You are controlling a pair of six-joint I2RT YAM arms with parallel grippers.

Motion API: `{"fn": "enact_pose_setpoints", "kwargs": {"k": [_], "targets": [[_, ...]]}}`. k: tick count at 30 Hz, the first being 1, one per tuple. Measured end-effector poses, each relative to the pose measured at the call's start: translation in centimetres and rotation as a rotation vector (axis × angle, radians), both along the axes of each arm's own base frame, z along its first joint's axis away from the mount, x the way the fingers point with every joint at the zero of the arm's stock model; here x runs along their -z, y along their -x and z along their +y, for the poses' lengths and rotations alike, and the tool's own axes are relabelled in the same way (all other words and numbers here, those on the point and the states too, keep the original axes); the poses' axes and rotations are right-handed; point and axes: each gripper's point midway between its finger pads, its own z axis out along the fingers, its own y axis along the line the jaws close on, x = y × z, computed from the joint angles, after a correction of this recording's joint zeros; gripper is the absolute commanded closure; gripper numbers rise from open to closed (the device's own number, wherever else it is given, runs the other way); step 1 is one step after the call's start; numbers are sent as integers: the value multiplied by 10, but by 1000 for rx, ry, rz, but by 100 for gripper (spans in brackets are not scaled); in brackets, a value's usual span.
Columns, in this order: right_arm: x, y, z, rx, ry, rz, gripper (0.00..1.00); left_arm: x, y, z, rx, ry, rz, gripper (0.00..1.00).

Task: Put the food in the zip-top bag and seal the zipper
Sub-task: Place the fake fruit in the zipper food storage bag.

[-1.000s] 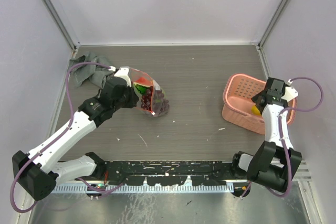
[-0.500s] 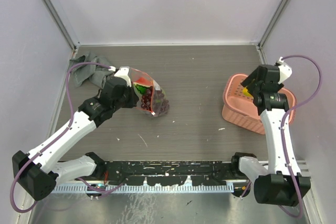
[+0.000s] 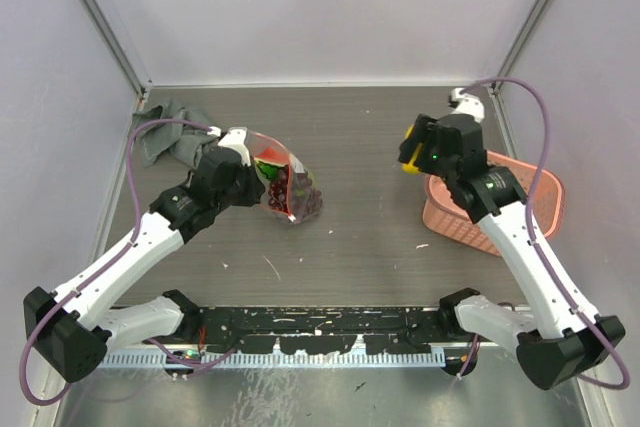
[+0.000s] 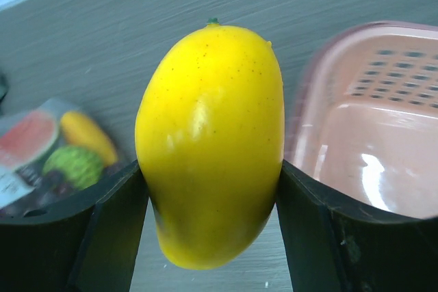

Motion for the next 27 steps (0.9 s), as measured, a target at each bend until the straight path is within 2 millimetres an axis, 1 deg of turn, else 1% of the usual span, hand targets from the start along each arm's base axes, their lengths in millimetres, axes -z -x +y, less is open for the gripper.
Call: {"fn": "enact_pose_setpoints", "kwargs": {"k": [1, 2, 3, 4, 10, 21, 27], "targets": [[-2, 0, 12, -40, 0, -3, 80, 0, 0, 0, 0, 0, 0, 100], [-4, 0, 29, -95, 4, -10, 80, 0, 0, 0, 0, 1, -1, 100], [-6, -1, 37, -118, 4, -16, 80, 0, 0, 0, 1, 2, -2, 100], [-8, 4, 61, -195, 6, -22, 80, 0, -1, -1, 1, 3, -3, 100], [-19, 17, 141, -429, -1, -62, 80, -2, 1, -1, 8, 17, -16, 100], [-32, 38, 246, -724, -11, -120, 80, -8, 6, -5, 37, 52, -35, 100], [-35, 45, 292, -841, -7, -159, 80, -9, 6, -7, 47, 59, -39, 100]]}}
